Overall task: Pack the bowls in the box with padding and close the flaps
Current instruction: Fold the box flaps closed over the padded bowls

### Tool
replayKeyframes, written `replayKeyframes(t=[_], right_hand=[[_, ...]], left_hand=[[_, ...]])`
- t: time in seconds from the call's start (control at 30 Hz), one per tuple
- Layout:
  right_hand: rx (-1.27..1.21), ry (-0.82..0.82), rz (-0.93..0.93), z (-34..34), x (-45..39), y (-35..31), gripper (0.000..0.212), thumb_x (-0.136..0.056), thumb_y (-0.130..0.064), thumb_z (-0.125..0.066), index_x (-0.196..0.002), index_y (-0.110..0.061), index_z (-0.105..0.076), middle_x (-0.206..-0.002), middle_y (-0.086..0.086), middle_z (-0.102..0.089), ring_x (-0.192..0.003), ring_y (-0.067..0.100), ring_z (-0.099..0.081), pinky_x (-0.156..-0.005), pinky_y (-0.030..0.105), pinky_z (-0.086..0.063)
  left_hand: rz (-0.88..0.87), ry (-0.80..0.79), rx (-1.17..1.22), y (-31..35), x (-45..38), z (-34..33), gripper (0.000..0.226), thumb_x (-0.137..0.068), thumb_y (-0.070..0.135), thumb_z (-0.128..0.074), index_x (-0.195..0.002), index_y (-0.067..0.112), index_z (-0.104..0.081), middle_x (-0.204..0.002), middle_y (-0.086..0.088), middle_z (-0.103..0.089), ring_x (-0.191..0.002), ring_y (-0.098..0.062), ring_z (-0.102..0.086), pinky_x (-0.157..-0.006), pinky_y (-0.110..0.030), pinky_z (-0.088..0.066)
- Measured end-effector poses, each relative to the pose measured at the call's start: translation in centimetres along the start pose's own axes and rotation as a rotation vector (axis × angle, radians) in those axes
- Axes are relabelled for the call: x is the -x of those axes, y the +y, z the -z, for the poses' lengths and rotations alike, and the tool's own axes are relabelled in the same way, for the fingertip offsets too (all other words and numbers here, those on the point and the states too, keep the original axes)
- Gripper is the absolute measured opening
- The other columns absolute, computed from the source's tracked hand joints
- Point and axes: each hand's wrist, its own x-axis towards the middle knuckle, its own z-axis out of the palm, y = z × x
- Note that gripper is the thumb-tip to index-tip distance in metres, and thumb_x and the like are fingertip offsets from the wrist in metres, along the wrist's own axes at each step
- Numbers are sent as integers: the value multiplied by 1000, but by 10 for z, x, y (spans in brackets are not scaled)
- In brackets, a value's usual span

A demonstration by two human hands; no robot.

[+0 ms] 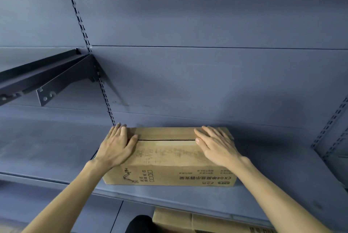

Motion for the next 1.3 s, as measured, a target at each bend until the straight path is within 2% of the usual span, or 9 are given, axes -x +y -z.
replayKeyframes(t=[0.07, 0.13, 0.2, 0.33, 0.43, 0.5, 0.7, 0.97, 1.3], right_hand=[[35, -63, -39, -3, -3, -3, 67, -103, -63, -6, -163, -33, -11, -171, 2, -8, -158, 21, -4, -127, 48, -1], [61, -91, -67, -6, -5, -8, 73, -101, -68, -4, -164, -31, -3, -171, 4, -1, -158, 22, 2, -127, 50, 2], [71, -91, -84, -7, -8, -10, 72, -102, -66, -7, -164, -29, -1, -171, 6, 2, -158, 24, 5, -126, 50, 4], [78, -116, -80, -11, -10, -7, 69, -102, -62, -1, -162, -30, 9, -170, 2, 14, -156, 21, 17, -125, 50, 11], [63, -128, -87, -14, -10, -5, 74, -96, -66, 11, -160, -31, 13, -167, -3, 20, -153, 15, 23, -124, 51, 13], [63, -133, -88, -17, -11, -4, 77, -93, -69, 14, -160, -31, 14, -167, -4, 21, -152, 14, 24, -124, 50, 14], [60, -107, -96, -20, -11, -3, 77, -92, -69, 15, -160, -33, 14, -167, -6, 21, -152, 11, 24, -124, 49, 15], [72, -106, -90, -17, -10, -6, 63, -104, -56, 0, -161, -32, 12, -168, -5, 17, -154, 13, 20, -124, 47, 16], [53, -121, -84, -10, -8, -9, 63, -105, -55, -2, -162, -30, 9, -169, -1, 15, -156, 17, 17, -124, 51, 13]], left_hand=[[-24, -72, -63, 0, -1, -8, 71, -97, 53, -8, -146, 10, -37, -162, -13, -32, -153, -25, -22, -127, -42, -12], [-93, -118, -94, 0, -3, -9, 78, -89, 50, 6, -159, 25, -19, -167, -8, -22, -155, -24, -15, -127, -42, -7], [-88, -154, -98, 2, -6, -10, 81, -85, 52, 10, -161, 33, -11, -169, -4, -13, -156, -22, -8, -127, -42, -3], [-48, -177, -130, 6, -6, -16, 91, -84, 74, 21, -161, 32, -2, -169, 3, -3, -156, -19, 4, -127, -44, 1], [-57, -204, -103, 5, -6, -18, 88, -83, 74, 22, -159, 32, 7, -168, 8, 8, -153, -15, 17, -126, -42, 8], [-52, -225, -101, 4, -6, -18, 83, -86, 73, 18, -158, 32, 10, -167, 10, 12, -153, -15, 19, -126, -41, 9], [-41, -232, -135, 3, -8, -23, 74, -94, 67, 10, -158, 32, 11, -167, 8, 13, -154, -16, 18, -126, -42, 10], [-43, -200, -136, -1, -10, -27, 84, -84, 74, 22, -158, 35, 9, -168, 8, 10, -155, -16, 14, -126, -43, 8], [-45, -197, -163, 7, -8, -14, 91, -83, 75, 21, -161, 32, 2, -170, 3, -3, -157, -21, 1, -127, -45, 2]])
